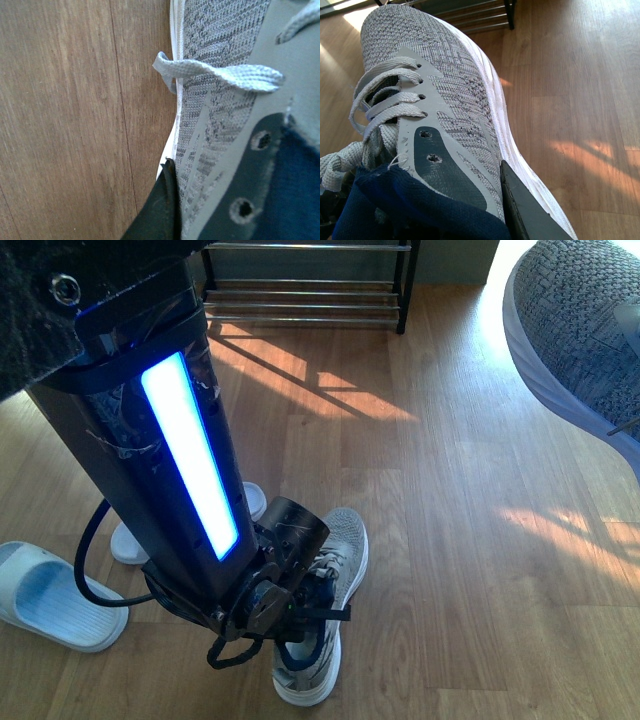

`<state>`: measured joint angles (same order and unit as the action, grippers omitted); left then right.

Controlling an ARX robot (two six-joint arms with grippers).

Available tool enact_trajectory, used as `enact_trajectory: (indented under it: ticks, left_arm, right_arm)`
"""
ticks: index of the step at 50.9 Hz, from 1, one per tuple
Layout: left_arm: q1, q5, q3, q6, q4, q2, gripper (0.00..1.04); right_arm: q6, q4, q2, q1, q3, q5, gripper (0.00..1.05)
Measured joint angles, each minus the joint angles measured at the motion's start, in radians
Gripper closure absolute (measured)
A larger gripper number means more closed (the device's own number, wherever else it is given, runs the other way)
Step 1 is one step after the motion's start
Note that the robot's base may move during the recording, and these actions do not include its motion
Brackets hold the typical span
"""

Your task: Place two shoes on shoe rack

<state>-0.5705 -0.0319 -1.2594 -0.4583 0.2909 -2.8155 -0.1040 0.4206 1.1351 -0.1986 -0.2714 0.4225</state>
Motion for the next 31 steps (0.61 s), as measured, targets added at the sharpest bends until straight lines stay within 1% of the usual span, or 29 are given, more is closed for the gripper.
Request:
enact_trajectory:
  ticks: [5,13,15,23,31]
  left_arm:
    - [0.015,-0.004,0.038,-0.018,0.028,0.021,1.03]
    - [0.060,-0.068,0.163,-0.062,0.105,0.148,1.03]
    - [0.076,-0.097,0.212,-0.073,0.134,0.219,1.03]
    - [0.112,-0.157,0.331,-0.107,0.192,0.433,1.03]
    - [0.131,-0.287,0.532,-0.090,0.205,0.760,1.03]
  right_arm:
    - [0.000,0.000,0.000,0.000,0.000,0.000,1.03]
    - [0.000,0.000,0.000,0.000,0.000,0.000,1.03]
    - [0.000,0.000,0.000,0.000,0.000,0.000,1.03]
    - [0.000,0.000,0.000,0.000,0.000,0.000,1.03]
    - [0.000,0.000,0.000,0.000,0.000,0.000,1.03]
